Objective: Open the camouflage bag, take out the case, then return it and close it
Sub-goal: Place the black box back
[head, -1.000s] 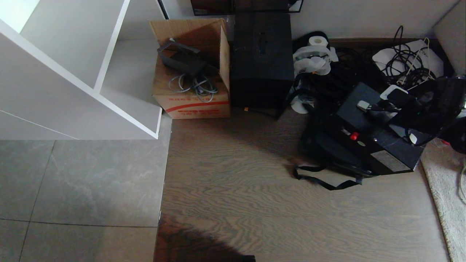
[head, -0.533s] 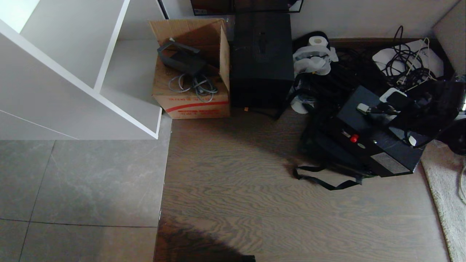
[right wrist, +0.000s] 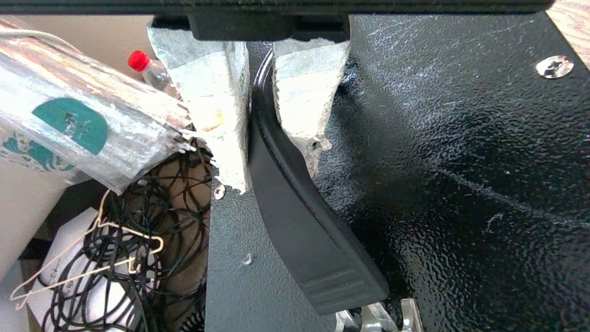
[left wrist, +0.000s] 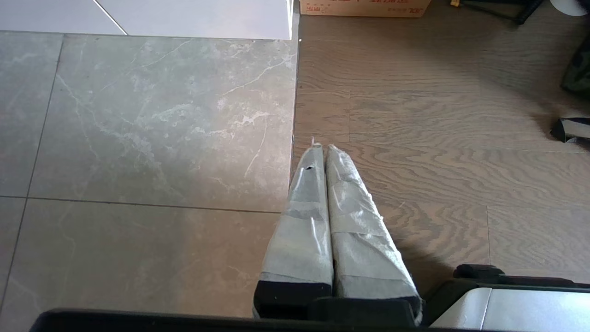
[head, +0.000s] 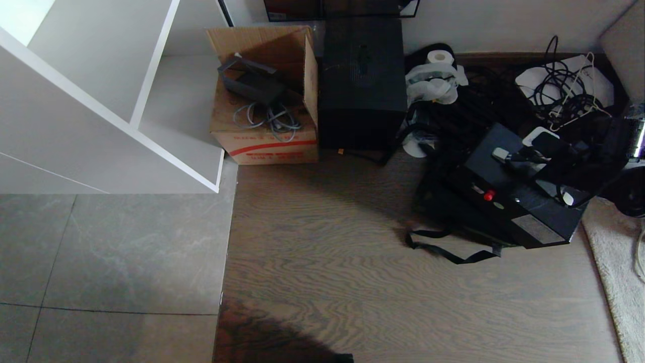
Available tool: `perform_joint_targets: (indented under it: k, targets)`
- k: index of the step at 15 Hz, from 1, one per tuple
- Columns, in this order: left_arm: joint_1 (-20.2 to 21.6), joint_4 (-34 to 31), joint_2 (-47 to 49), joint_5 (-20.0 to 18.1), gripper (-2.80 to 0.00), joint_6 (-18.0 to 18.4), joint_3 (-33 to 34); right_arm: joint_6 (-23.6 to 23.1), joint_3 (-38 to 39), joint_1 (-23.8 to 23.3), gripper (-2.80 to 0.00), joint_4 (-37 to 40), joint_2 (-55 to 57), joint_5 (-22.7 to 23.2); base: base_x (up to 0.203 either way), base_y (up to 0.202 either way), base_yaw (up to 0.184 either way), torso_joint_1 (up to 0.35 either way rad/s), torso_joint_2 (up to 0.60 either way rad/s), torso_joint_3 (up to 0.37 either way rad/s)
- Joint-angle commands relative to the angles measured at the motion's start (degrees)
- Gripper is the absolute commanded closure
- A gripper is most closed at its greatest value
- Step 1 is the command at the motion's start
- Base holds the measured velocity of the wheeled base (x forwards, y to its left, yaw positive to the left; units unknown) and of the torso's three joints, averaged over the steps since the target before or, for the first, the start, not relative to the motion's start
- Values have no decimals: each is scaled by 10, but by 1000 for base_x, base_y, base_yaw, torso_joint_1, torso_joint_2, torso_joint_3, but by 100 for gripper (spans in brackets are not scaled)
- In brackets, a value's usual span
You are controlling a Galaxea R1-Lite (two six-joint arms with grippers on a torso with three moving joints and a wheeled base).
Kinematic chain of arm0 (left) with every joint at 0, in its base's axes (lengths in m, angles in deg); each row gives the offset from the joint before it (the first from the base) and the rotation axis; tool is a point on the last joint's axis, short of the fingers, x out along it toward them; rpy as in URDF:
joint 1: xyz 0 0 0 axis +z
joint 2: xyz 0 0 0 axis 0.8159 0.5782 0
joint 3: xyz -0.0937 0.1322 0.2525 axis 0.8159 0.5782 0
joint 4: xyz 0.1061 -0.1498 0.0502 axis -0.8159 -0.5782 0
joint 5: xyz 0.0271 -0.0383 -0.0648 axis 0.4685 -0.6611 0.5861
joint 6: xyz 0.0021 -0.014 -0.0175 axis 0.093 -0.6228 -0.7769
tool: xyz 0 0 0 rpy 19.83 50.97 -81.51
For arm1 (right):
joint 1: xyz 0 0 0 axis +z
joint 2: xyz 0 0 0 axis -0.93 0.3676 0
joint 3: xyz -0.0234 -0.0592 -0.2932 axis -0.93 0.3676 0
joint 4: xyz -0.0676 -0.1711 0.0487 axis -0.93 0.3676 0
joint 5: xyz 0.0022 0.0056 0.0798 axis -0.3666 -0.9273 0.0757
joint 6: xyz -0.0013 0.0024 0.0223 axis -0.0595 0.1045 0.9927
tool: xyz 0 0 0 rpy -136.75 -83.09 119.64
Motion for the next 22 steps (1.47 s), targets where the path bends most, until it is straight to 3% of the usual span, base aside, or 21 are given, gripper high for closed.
perform_joint_targets:
  k: [1, 22]
  targets:
    - [0, 0, 0, 0, 0, 0, 0, -4, -5, 0, 0, -2, 15, 0, 0, 0, 0, 0, 0, 0]
    - [0, 0, 0, -1, 0, 0, 0, 0, -91, 1, 0, 5, 117, 0, 0, 0, 0, 0, 0, 0]
